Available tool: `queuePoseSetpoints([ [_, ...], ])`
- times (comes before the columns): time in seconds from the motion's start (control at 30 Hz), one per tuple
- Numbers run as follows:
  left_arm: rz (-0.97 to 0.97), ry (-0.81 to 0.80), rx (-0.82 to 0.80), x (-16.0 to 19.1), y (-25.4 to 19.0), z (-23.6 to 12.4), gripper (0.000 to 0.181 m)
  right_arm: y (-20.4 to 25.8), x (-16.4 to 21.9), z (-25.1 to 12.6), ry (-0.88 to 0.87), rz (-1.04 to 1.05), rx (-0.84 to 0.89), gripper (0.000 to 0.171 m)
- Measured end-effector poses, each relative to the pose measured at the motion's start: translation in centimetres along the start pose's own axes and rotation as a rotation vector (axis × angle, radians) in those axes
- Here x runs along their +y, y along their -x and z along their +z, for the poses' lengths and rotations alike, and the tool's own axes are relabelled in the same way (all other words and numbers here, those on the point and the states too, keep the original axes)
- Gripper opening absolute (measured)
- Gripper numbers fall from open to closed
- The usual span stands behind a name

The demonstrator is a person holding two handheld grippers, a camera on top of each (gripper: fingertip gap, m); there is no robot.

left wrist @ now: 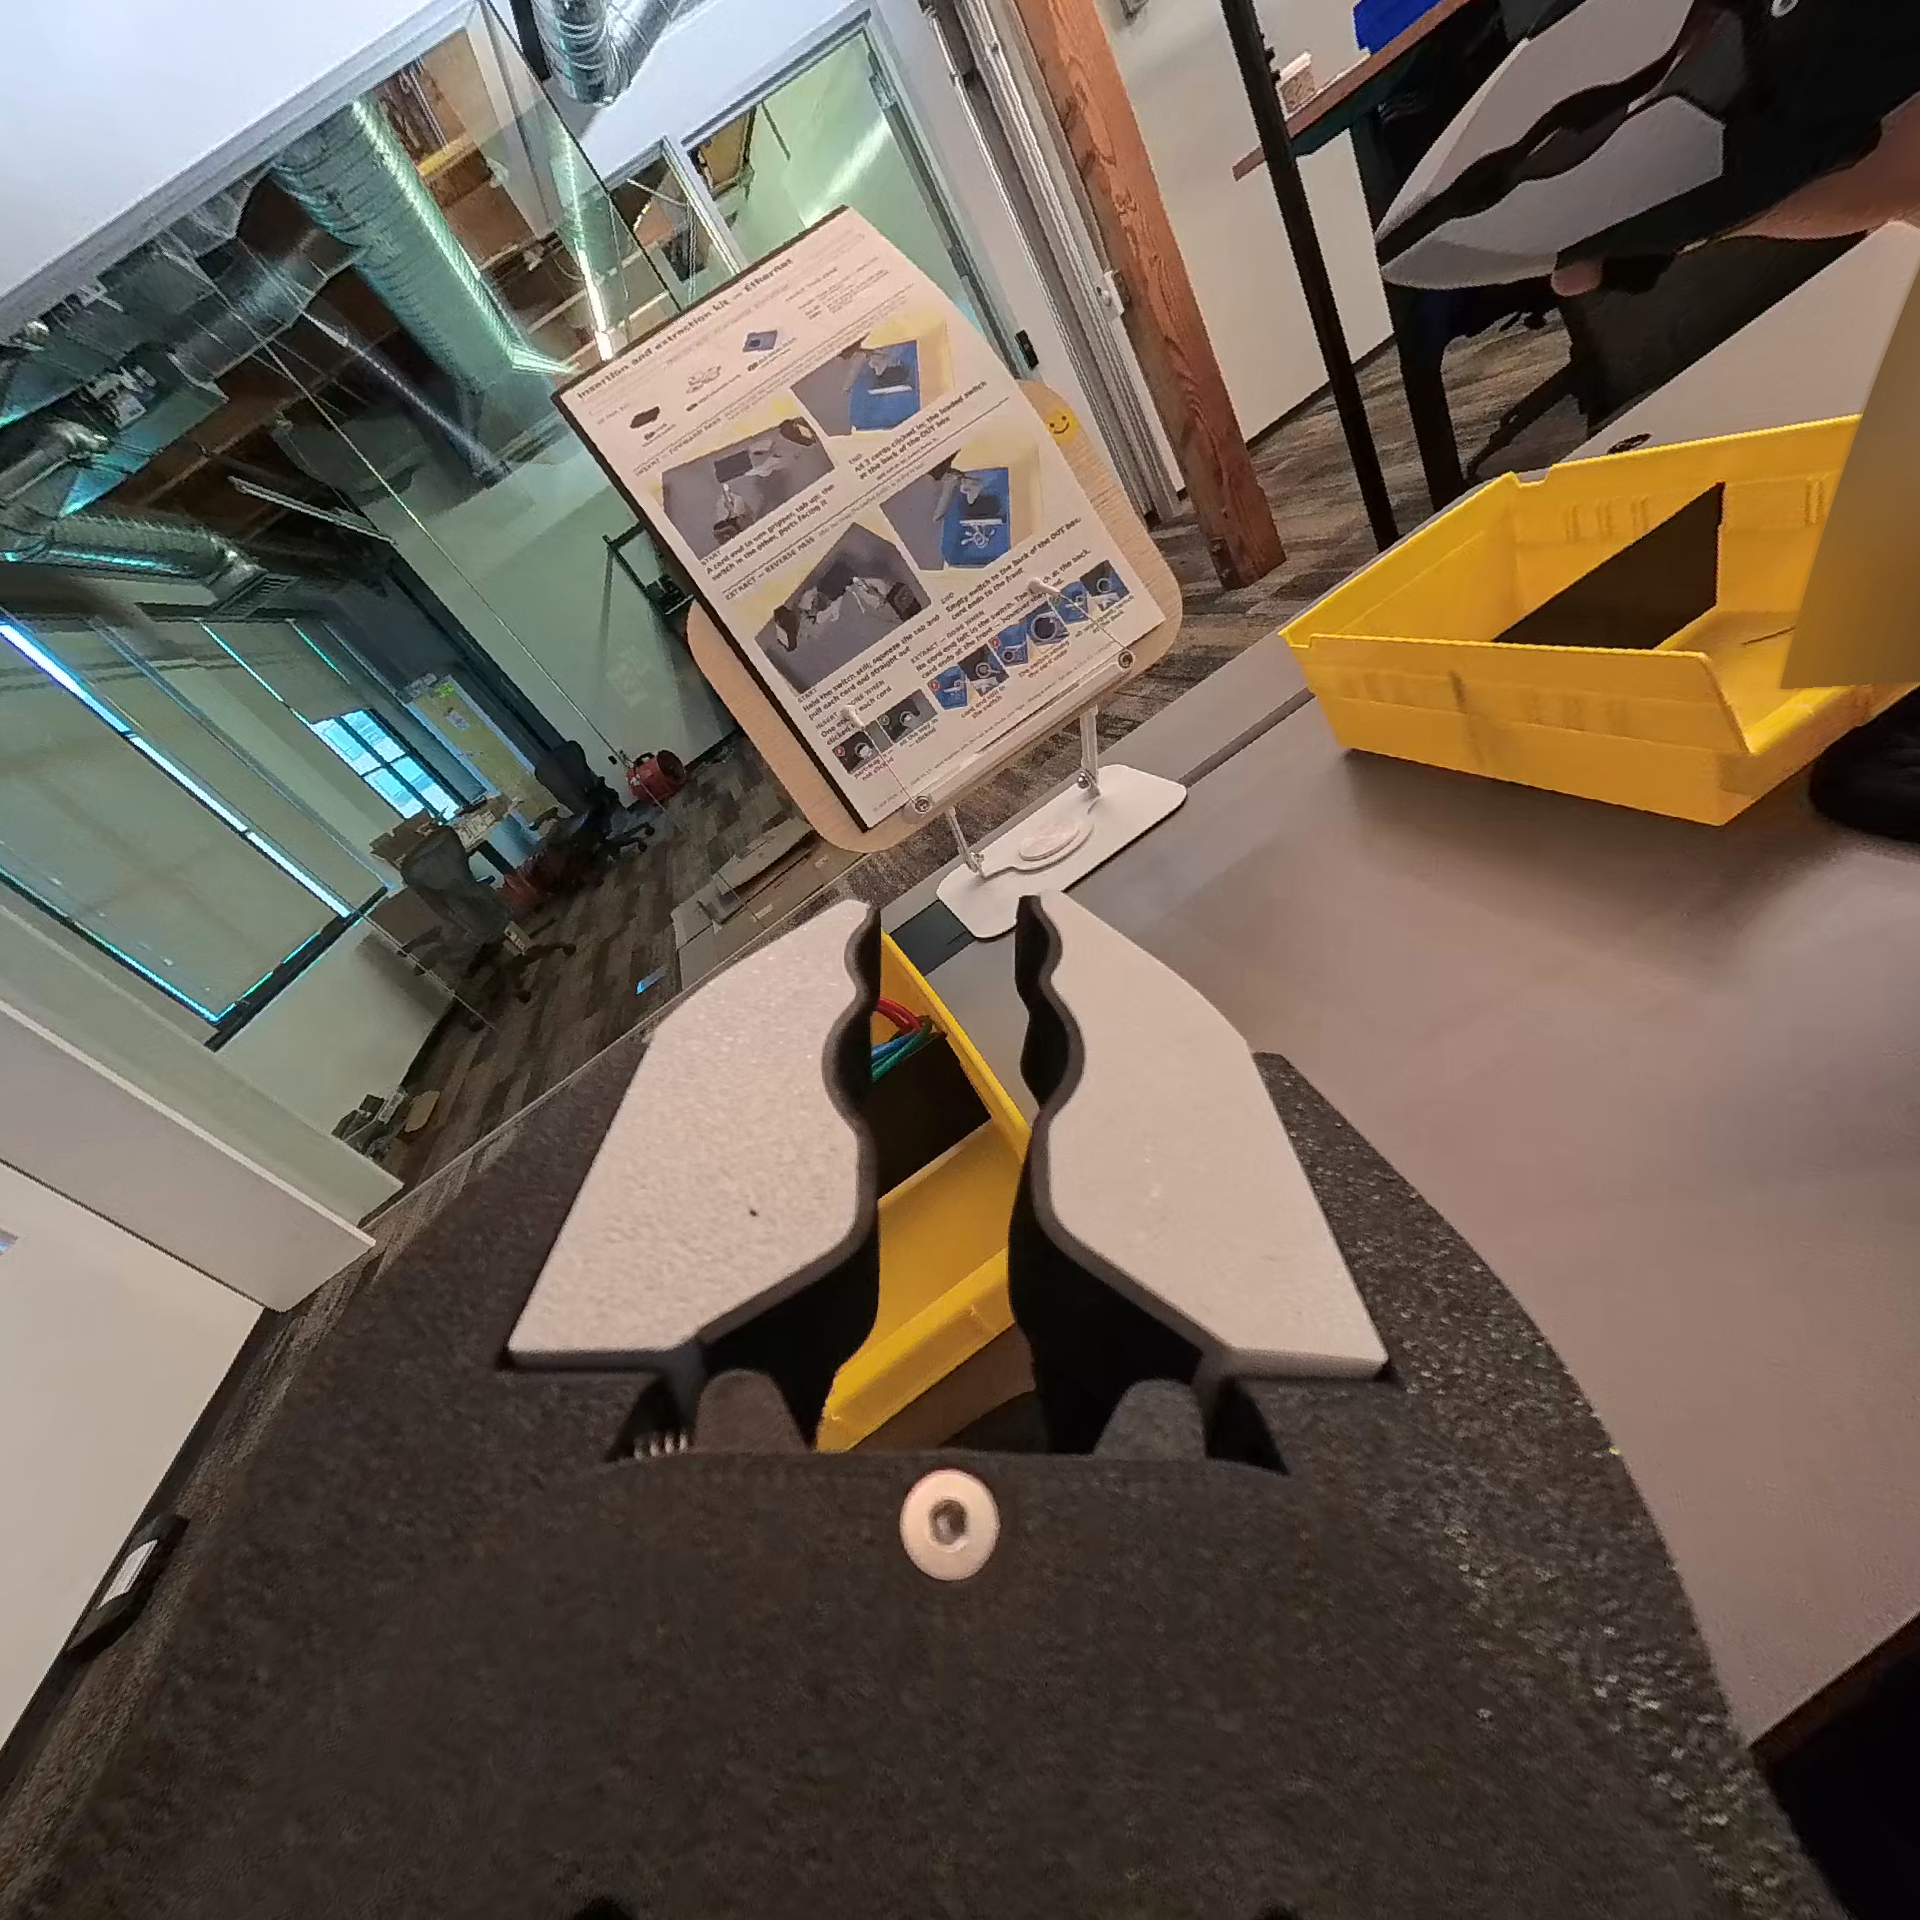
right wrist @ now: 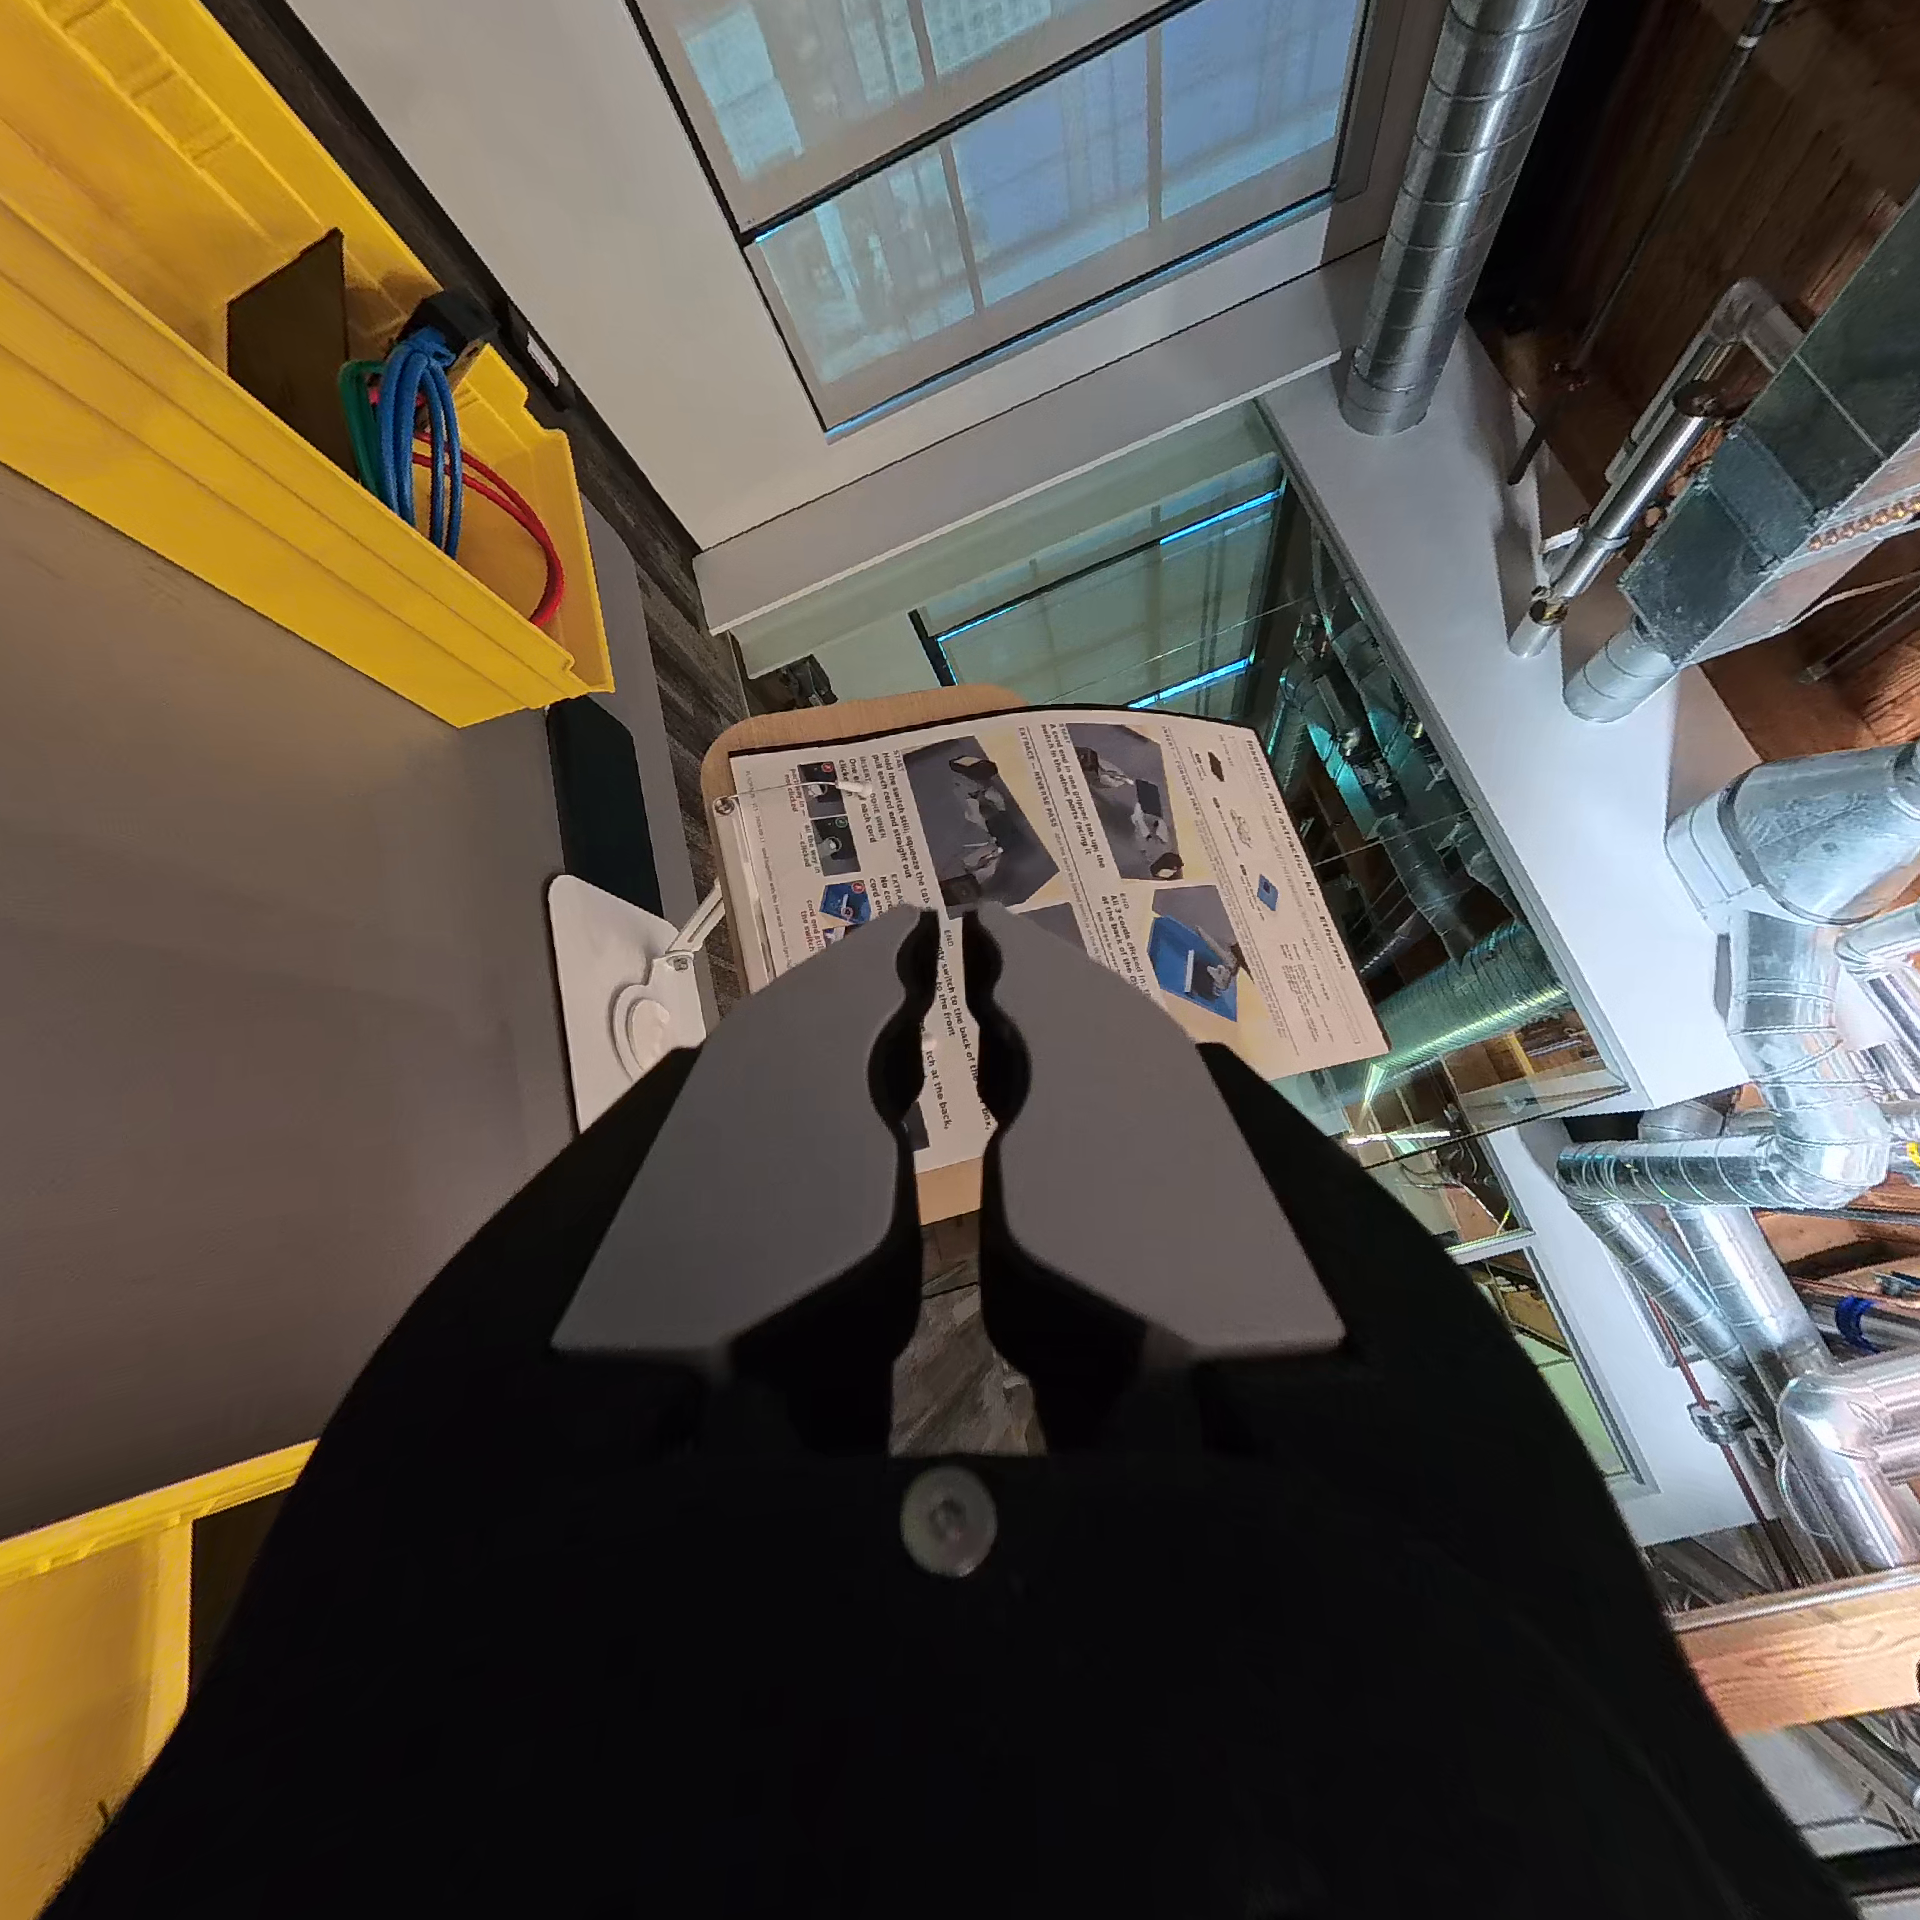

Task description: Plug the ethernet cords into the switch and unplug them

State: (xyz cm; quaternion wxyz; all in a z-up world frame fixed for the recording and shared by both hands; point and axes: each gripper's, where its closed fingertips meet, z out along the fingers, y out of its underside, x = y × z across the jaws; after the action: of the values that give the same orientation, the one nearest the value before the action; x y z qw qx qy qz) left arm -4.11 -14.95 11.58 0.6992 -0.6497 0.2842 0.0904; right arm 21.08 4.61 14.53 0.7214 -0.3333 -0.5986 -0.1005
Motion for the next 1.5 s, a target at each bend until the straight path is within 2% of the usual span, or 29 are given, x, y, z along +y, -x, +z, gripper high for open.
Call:
queuePoseSetpoints([
  [1.07,0.022,0.018,0.001,0.4,-0.2,0.3,0.024,0.7,0.8,0.4,0.034,-0.017,-0.037,0.005],
  [1.5,-0.019,0.032,-0.039,2.1,2.3,-2.1,0.023,1.6,2.6,1.1,0.109,-0.052,-0.053,0.005],
])
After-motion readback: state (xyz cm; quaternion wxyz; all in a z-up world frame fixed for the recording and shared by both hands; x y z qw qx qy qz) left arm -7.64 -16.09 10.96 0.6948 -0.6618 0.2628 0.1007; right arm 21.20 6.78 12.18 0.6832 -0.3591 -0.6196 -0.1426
